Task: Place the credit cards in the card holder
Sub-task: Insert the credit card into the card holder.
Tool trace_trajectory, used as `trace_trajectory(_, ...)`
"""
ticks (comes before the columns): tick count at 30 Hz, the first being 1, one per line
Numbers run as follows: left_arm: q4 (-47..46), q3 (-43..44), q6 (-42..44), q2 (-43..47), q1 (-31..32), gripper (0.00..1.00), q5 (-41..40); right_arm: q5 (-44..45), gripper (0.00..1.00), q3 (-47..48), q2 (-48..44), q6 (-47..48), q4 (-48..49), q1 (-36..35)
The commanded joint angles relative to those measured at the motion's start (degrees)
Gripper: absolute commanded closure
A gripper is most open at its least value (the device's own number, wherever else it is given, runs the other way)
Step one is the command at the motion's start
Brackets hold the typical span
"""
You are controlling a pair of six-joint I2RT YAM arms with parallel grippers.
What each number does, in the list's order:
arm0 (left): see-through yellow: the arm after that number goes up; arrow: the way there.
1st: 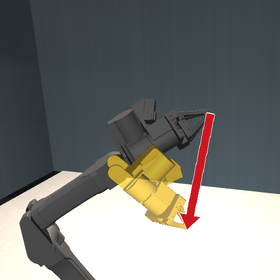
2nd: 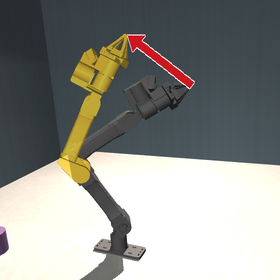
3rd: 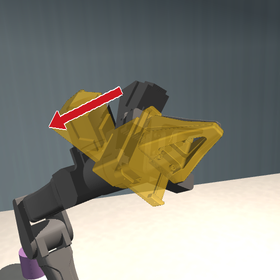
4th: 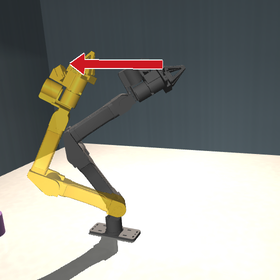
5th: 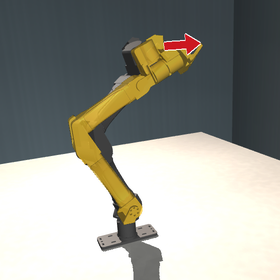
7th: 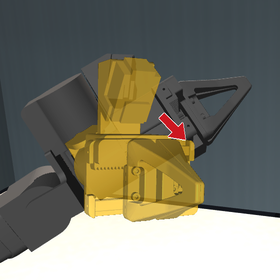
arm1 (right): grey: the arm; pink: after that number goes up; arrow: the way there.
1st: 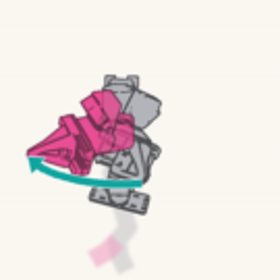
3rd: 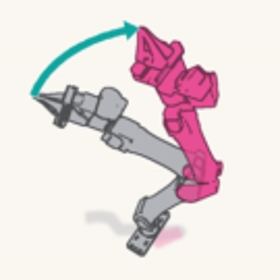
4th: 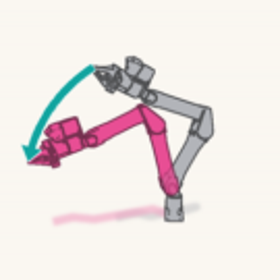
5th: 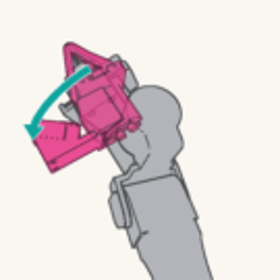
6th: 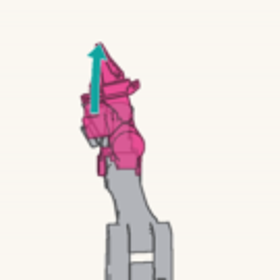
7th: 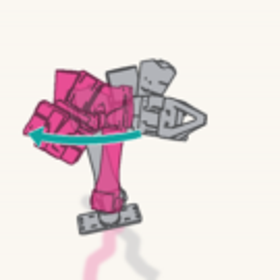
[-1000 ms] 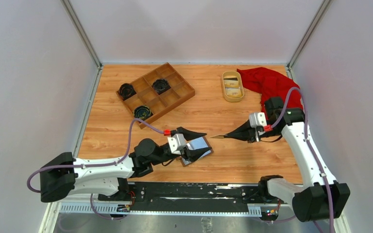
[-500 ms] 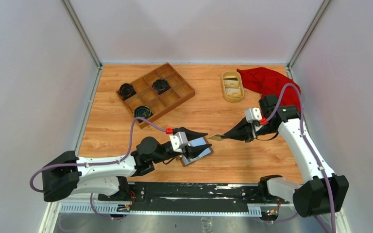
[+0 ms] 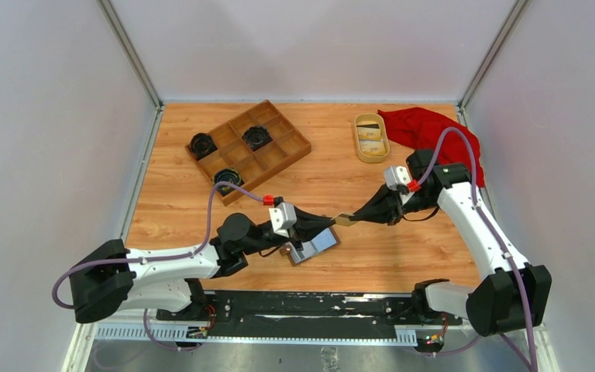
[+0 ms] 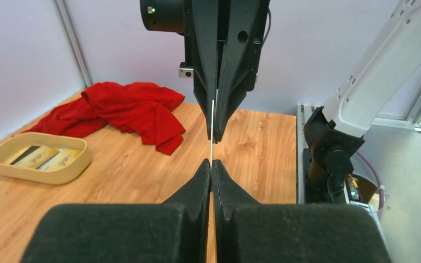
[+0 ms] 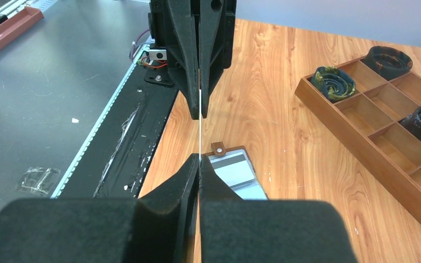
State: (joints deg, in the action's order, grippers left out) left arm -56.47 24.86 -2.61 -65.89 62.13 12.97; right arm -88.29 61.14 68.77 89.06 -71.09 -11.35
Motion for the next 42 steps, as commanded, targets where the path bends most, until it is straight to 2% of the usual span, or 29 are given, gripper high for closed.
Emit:
trace_trajectory(1,-1.30,0.19,-6.97,-0.06,-2.38,1.00,2.02,-5.74,0.86,1.31,0.64,-2.54,0.22,-0.94)
trace_trajectory(5,0.03,-1.88,-18.43,1.65,-7.79,1.00,3.68,-3.64,0.38,0.74,1.38,-3.05,0.83,-0.95)
trace_trajectory(7,2.84,-2.95,-24.83,2.45,-11.05,1.00,4.50,-0.85,0.06,0.99,2.04,-4.17,1.77,-0.89)
trace_trajectory(9,5.20,-4.66,-29.67,3.10,-13.99,1.00,6.09,2.23,0.01,1.37,3.07,-7.74,3.75,-0.86)
trace_trajectory(11,7.13,-7.00,-34.35,3.26,-16.93,1.00,8.12,6.30,0.00,0.85,3.80,-17.93,10.90,-0.82)
trace_trajectory(14,10.03,-9.95,-40.94,2.09,-21.90,1.00,12.65,16.45,0.00,-3.92,2.92,-44.93,32.66,-0.90)
trace_trajectory(16,10.41,-11.54,-44.46,0.03,-25.04,1.00,16.32,22.99,0.00,-6.46,3.16,-54.37,41.55,-0.97)
trace_trajectory(20,10.41,-11.84,-48.06,-4.96,-29.75,1.00,22.58,25.32,0.00,-5.98,8.69,-60.83,42.53,-1.35)
trace_trajectory(23,10.41,-10.53,-49.31,-8.59,-32.17,1.00,25.57,26.89,0.00,-6.13,12.72,-61.91,42.70,-3.17)
trace_trajectory(28,10.41,-8.88,-50.54,-13.02,-33.19,1.00,28.32,31.46,0.04,-5.04,18.32,-63.89,42.85,-7.58)
trace_trajectory(32,10.37,-9.22,-50.83,-15.87,-33.32,1.00,28.88,34.20,0.16,-3.80,22.46,-65.28,42.89,-9.65)
trace_trajectory(34,10.41,-9.42,-50.84,-17.08,-33.39,1.00,29.01,34.21,0.26,-3.01,24.06,-65.56,42.44,-10.28)
trace_trajectory(39,10.41,-9.32,-50.39,-18.89,-33.39,1.00,28.69,34.64,0.61,-1.67,27.29,-65.95,41.42,-11.83)
trace_trajectory(42,10.41,-8.96,-50.39,-19.81,-33.43,1.00,28.75,35.12,0.72,-1.15,28.93,-66.03,40.87,-12.78)
